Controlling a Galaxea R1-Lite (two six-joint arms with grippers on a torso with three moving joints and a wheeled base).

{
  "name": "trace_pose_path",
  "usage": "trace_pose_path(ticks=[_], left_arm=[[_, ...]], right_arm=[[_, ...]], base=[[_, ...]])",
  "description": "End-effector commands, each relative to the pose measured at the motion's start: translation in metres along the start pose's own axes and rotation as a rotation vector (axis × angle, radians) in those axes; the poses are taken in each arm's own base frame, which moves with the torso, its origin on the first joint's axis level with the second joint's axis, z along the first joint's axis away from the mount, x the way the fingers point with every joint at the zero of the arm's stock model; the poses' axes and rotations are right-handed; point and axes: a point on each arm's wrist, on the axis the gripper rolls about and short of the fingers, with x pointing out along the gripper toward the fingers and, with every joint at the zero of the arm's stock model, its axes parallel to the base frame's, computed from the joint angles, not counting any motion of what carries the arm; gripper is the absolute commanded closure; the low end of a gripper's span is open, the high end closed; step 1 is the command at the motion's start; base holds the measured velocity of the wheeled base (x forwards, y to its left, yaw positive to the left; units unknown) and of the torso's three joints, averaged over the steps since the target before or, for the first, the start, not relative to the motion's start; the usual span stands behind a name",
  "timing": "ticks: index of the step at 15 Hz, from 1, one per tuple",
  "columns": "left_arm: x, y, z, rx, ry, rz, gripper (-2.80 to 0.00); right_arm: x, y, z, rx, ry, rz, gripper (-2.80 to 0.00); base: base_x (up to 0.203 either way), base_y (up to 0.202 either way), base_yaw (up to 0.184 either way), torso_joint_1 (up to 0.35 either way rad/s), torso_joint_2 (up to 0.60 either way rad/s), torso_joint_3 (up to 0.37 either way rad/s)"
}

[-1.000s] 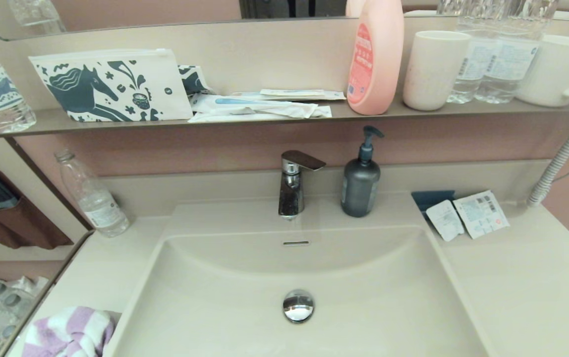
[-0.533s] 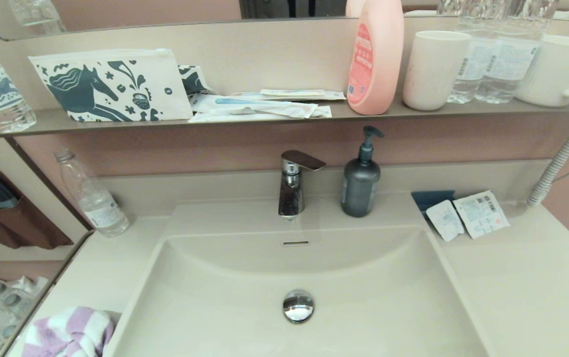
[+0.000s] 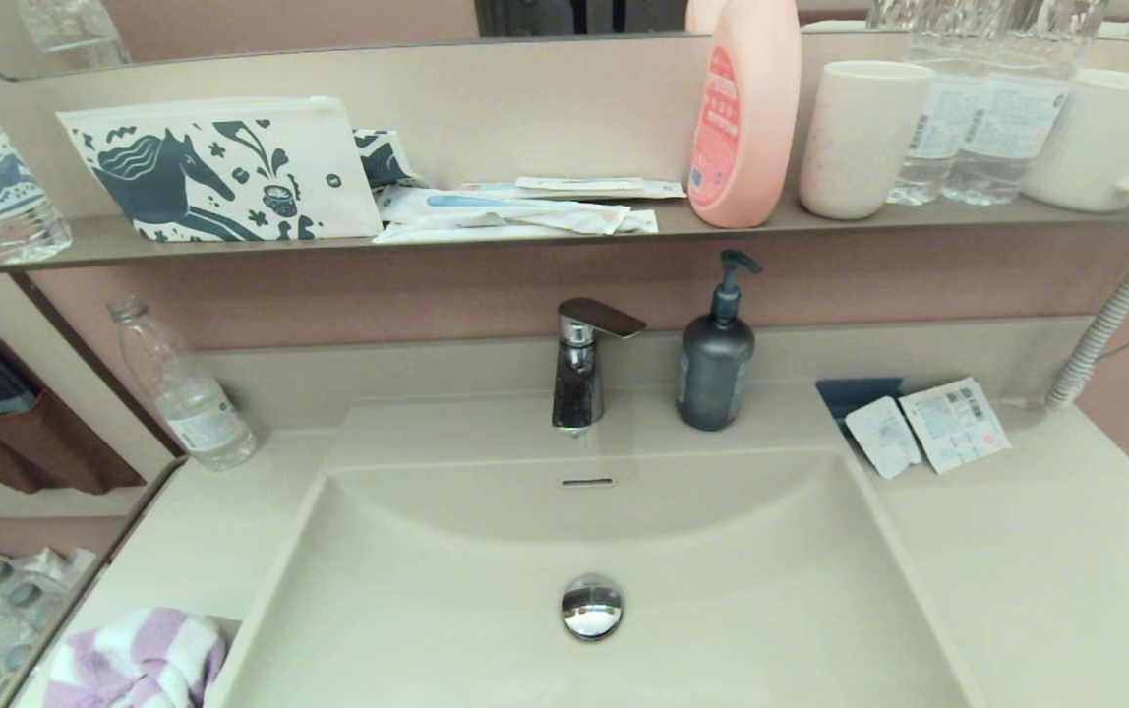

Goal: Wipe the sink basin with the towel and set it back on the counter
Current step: Pick up the cloth

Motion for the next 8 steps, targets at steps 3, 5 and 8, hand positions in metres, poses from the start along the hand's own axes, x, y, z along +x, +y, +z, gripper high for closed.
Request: trace_pose_path(ticks=[3, 5, 8], left_arm=[[0.0, 0.0, 0.0001, 0.0, -0.001, 0.001, 0.0], [0.0, 0.0, 0.0001, 0.0, -0.001, 0.001, 0.0], [0.0, 0.0, 0.0001, 0.0, -0.001, 0.001, 0.0]], right_arm=[[0.0, 0.0, 0.0, -0.002, 0.0, -0.001, 0.0], [0.0, 0.0002, -0.0002, -0.049, 0.001, 0.005, 0.0], [-0.0011, 0.0006, 0.0036, -0.111, -0.013, 0.022, 0.0]], base=[[0.0, 0.0, 0.0, 0.0, 0.0, 0.0], [0.0, 0.0, 0.0, 0.0, 0.0, 0.0], [0.0, 0.0, 0.0, 0.0, 0.0, 0.0]])
